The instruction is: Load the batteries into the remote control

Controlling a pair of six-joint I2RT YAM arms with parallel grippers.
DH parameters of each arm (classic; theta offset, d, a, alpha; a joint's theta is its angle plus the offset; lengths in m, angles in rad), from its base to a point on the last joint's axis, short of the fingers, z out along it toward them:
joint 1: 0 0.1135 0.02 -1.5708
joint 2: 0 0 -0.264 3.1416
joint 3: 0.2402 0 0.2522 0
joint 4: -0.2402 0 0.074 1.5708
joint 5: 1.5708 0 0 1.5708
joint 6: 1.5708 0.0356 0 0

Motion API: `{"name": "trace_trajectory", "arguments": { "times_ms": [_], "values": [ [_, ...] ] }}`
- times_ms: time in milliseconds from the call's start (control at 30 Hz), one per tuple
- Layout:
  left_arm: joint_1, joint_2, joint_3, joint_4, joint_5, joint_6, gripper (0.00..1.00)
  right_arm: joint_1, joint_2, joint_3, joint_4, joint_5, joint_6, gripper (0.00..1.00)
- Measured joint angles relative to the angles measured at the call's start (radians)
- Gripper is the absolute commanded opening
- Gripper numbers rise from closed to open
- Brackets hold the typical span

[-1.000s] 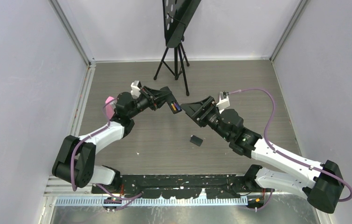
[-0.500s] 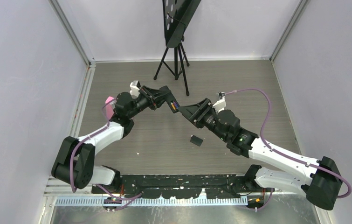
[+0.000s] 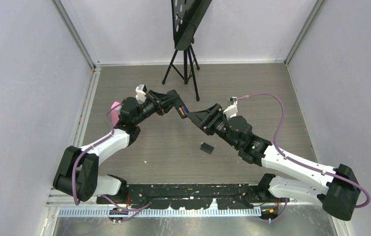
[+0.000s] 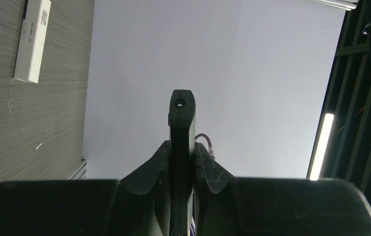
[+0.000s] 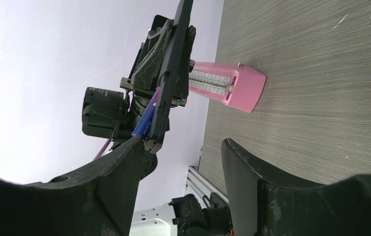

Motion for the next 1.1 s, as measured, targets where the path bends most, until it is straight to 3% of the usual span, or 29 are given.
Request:
{"name": "trace_trajectory", "arguments": {
  "times_ms": [633,933,1100],
  "values": [
    [0.001,-0.008,0.0,-0.026,-0.005,0.029,0.0,0.003,-0.013,0.032,-0.119,0.05,0.042,0.64],
    [0.0,-0.008,0.0,-0.027,0.006,0.029,0.0,0.003,-0.069,-0.033,-0.047,0.044,0.033,0.61],
    [-0.001,-0.009,0.0,-0.027,0.006,0.029,0.0,0.003,-0.071,-0.055,0.031,0.011,0.009,0.71]
  ]
}}
